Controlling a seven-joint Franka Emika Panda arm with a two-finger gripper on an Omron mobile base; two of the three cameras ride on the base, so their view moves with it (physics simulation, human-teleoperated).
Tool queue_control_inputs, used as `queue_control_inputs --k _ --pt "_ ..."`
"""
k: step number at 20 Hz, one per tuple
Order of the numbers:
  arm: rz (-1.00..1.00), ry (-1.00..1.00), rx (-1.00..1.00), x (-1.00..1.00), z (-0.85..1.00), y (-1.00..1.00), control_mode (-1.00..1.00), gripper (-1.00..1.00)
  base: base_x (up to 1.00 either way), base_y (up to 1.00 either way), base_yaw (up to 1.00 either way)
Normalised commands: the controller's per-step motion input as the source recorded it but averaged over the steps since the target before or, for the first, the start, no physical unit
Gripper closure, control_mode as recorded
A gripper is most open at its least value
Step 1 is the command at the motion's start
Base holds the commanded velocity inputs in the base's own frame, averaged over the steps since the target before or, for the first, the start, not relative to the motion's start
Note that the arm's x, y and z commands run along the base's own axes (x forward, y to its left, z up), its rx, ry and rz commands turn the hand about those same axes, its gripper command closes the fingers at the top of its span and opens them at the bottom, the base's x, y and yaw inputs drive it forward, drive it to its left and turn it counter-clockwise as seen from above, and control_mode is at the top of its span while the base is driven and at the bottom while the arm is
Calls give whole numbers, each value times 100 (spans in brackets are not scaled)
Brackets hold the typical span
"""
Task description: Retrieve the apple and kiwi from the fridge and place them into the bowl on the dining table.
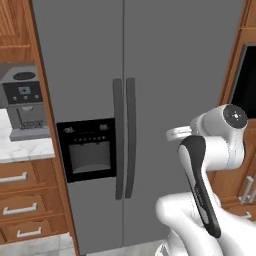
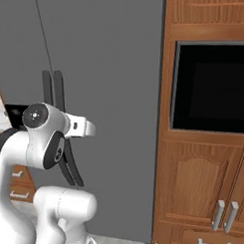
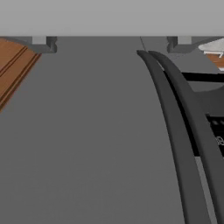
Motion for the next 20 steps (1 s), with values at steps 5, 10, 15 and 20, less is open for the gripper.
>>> queue_control_inputs --k 5,10,15,20 --pt "0 0 0 0 0 0 100 -100 -33 25 0" --pt "0 0 0 0 0 0 100 -100 -34 40 0" --pt "0 0 0 0 0 0 100 -100 -34 51 0" --pt "0 0 0 0 0 0 100 -100 -39 45 0"
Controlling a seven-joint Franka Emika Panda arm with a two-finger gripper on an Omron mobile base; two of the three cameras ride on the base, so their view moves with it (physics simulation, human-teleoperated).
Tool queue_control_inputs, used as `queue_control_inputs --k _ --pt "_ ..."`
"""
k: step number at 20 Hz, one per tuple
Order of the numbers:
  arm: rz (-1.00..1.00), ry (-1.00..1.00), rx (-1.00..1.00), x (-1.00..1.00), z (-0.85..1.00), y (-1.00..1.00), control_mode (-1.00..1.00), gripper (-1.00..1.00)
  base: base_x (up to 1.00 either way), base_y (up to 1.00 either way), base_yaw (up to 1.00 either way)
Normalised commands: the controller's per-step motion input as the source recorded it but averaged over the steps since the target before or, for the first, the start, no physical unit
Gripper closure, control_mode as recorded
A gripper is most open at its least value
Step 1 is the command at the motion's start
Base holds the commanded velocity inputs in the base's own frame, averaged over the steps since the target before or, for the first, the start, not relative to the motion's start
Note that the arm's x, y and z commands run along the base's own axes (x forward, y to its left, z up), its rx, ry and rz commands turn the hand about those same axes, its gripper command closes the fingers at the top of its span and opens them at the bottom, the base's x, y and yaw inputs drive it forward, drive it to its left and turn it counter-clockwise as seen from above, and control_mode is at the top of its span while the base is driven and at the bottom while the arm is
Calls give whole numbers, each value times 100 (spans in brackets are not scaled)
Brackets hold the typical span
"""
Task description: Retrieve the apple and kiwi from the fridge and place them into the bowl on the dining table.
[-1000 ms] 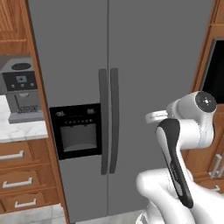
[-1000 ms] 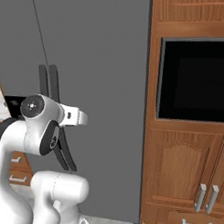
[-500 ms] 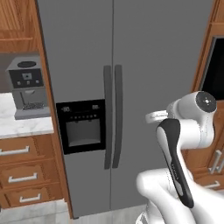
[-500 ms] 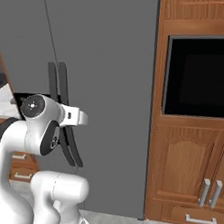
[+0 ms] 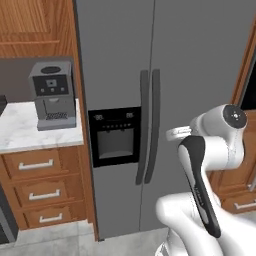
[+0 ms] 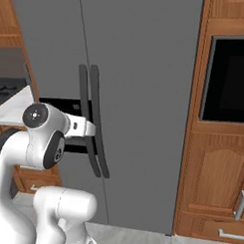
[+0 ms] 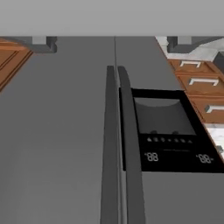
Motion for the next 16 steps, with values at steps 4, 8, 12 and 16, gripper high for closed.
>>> queue_control_inputs --k 4,8,12,16 --pt "0 0 0 0 0 0 100 -100 -57 25 0" --pt "0 0 0 0 0 0 100 -100 -61 16 0" --pt "0 0 0 0 0 0 100 -100 -50 18 0" --pt "0 0 0 0 0 0 100 -100 -14 27 0"
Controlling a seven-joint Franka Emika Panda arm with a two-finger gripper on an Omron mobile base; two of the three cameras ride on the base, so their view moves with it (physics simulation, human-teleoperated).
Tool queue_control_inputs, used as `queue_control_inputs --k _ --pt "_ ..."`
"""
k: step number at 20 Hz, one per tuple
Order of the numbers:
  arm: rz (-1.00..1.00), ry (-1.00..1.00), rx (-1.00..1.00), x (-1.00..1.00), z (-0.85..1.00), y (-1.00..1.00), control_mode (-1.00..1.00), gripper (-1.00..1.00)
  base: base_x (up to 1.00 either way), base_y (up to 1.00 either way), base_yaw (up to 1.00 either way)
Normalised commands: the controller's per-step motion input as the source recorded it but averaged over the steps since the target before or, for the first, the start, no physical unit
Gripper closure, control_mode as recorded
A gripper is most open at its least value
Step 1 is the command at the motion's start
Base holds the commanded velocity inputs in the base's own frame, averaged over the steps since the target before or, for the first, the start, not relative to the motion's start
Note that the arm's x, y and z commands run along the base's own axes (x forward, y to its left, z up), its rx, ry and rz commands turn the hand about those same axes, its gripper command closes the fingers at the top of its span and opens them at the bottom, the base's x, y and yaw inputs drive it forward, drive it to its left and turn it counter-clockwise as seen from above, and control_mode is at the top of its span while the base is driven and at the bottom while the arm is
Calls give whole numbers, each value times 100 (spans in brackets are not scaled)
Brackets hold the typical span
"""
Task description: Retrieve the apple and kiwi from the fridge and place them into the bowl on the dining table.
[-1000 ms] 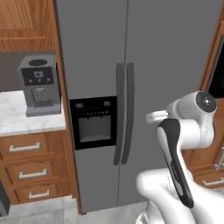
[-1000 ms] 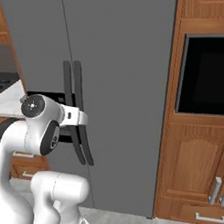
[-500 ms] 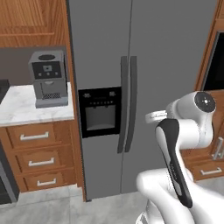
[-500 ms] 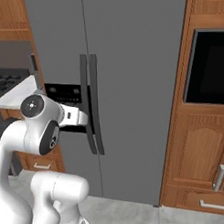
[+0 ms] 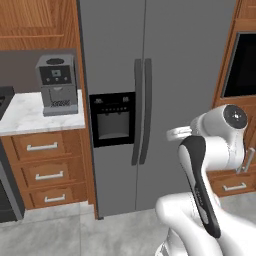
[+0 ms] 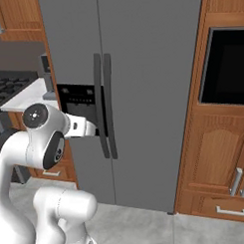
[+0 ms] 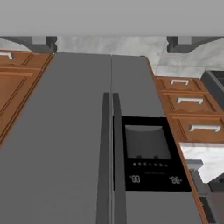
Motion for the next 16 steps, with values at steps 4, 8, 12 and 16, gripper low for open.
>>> queue_control_inputs --k 4,8,12,16 --pt "0 -13 0 23 0 9 -100 -100 1 5 0" --pt "0 -17 0 46 0 0 -100 -100 0 0 0" --pt "0 -14 0 48 0 0 -100 -100 0 0 0" --pt "0 -15 0 54 4 0 -100 -100 0 0 0"
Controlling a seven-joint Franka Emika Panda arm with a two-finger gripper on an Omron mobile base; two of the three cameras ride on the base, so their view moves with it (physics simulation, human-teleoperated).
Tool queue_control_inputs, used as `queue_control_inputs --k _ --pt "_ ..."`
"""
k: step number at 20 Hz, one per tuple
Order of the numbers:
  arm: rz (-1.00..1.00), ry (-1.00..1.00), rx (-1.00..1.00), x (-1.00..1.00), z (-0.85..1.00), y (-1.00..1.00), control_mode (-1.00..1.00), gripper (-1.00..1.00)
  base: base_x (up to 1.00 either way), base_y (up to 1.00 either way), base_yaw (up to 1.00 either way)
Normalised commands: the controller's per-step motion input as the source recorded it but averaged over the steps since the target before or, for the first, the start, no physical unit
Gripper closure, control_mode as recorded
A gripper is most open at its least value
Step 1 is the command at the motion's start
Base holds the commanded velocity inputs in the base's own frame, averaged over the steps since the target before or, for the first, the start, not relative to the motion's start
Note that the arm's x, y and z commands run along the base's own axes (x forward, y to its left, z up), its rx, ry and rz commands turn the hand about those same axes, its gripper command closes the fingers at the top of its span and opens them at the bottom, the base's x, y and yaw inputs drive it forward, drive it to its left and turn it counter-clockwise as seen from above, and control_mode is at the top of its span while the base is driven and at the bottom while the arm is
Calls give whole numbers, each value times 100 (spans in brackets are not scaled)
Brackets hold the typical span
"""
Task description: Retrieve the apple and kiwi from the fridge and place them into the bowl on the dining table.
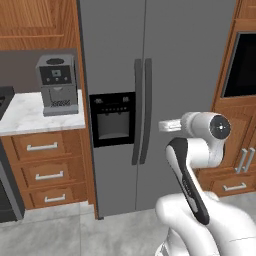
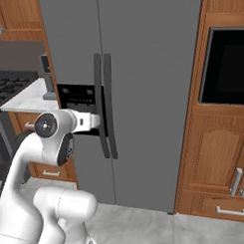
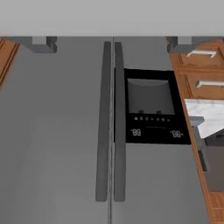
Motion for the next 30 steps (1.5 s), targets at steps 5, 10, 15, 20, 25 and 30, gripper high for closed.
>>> queue_control_inputs --k 5,10,15,20,25,30 --pt "0 -10 0 71 18 0 -100 -100 0 0 0" --pt "0 0 0 51 29 0 -100 -100 0 0 0" --pt "0 0 0 34 35 -3 -100 -100 0 0 0" --pt "0 5 0 26 26 -5 -100 -100 0 0 0" --pt "0 8 0 36 3 -4 -100 -100 0 0 0" --pt "0 3 0 26 -2 0 -100 -100 0 0 0"
